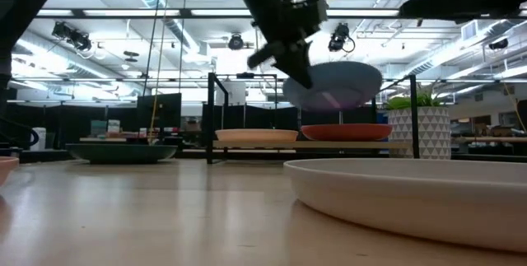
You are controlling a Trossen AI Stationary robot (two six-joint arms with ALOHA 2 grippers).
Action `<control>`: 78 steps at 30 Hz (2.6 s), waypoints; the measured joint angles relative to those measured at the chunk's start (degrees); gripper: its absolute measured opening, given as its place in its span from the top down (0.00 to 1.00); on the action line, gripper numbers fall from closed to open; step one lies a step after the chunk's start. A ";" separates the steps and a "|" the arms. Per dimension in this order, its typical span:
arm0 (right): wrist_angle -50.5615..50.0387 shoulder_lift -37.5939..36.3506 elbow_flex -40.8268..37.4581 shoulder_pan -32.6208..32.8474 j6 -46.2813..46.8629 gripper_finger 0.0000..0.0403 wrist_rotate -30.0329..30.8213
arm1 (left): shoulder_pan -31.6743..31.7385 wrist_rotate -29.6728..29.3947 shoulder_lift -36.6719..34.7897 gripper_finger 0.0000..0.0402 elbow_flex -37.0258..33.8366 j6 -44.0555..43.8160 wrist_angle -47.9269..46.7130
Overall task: Place and stack plates onto a shelf
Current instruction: Stack the blue plate on the pink plate on the shelf, then stack the gray plate on the white plate on the shelf
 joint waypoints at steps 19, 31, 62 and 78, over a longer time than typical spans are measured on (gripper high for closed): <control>0.90 0.02 -0.02 4.75 5.03 0.82 9.32 | 4.83 -4.08 7.43 0.94 0.02 11.53 14.69; 0.88 0.02 -0.02 4.88 7.70 0.82 8.52 | 7.38 4.89 7.34 0.70 0.02 1.23 15.83; -6.49 0.04 -0.02 -1.04 2.24 0.82 4.52 | -3.60 16.10 -6.64 0.64 0.06 -22.61 -4.20; -10.25 0.04 -0.02 -9.15 -1.28 0.82 -10.02 | -26.79 -6.24 -7.11 0.65 -5.96 -50.38 -23.61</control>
